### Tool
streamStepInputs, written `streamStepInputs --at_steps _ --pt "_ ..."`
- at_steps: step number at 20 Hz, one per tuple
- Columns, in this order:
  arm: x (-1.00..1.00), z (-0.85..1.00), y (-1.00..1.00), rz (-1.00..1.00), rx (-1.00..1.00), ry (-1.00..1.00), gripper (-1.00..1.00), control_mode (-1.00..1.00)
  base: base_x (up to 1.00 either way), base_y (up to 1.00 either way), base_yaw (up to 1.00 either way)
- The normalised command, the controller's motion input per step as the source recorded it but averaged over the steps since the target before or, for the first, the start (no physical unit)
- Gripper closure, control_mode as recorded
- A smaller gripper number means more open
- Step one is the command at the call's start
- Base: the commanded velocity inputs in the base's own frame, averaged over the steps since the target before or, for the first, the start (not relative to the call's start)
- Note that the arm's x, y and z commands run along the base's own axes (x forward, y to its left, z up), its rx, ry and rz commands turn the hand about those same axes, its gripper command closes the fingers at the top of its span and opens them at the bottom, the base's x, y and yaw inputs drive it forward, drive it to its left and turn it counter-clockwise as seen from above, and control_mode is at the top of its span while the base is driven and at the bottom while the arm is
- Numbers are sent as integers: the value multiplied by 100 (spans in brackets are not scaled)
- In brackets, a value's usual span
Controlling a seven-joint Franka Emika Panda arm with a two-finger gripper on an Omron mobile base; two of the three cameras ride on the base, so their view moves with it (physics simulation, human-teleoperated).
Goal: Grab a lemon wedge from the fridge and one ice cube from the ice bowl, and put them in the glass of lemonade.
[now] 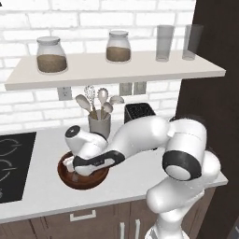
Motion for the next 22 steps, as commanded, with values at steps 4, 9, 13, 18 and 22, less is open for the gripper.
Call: streamStepInputs --at_steps 4,9,13,18,22 --pt "-8 100 -14 -31 14 -42 100 -100 0 0 0" --pt "-26 100 -38 -29 17 -32 100 -100 0 0 0" --pt "-65 100 -99 -31 24 -18 100 -100 0 0 0" --pt "-51 100 -100 -29 37 -2 100 -100 0 0 0" --pt "-39 50 -100 -26 46 14 100 -100 0 0 0"
